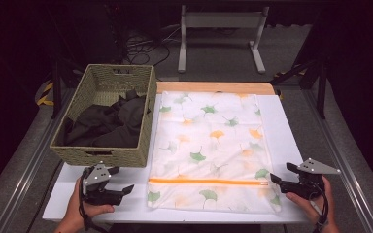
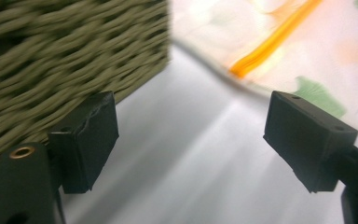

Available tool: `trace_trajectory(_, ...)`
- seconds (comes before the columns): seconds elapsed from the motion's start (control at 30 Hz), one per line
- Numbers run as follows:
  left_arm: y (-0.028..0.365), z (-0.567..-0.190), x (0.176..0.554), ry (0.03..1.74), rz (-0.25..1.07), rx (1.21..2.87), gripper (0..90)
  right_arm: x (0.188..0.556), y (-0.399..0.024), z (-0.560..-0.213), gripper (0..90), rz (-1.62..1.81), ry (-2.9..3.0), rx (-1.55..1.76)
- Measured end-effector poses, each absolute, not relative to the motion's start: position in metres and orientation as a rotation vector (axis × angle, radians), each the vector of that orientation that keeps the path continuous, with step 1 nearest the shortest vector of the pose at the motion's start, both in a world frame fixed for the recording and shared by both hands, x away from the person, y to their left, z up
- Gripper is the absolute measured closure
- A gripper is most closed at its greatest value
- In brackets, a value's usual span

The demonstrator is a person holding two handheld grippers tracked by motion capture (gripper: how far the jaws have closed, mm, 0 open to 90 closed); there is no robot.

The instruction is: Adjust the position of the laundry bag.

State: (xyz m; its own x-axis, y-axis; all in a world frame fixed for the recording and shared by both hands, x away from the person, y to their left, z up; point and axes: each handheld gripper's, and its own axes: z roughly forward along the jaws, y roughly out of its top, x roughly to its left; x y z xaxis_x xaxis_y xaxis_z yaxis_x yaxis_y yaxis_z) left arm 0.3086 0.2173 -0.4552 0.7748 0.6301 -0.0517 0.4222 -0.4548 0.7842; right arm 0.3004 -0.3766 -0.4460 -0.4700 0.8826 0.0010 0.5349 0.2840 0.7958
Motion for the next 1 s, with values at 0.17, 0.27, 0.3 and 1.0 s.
trace_trajectory(0.17,0.191,-0.458,0.313,0.733,0.267,2.182,23.6,0.303,-0.370,-0.446,34.4,1.033,2.150,1.257)
trace_trajectory(0.27,0.177,-0.462,0.317,0.708,0.254,2.221,25.7,0.306,-0.366,-0.447,36.8,1.004,2.163,1.268)
trace_trajectory(0.3,0.174,-0.462,0.318,0.700,0.251,2.227,26.2,0.307,-0.365,-0.447,36.4,1.001,2.164,1.274)
trace_trajectory(1.0,0.166,-0.460,0.323,0.663,0.175,2.308,83.6,0.313,-0.344,-0.448,73.3,0.919,2.276,1.279)
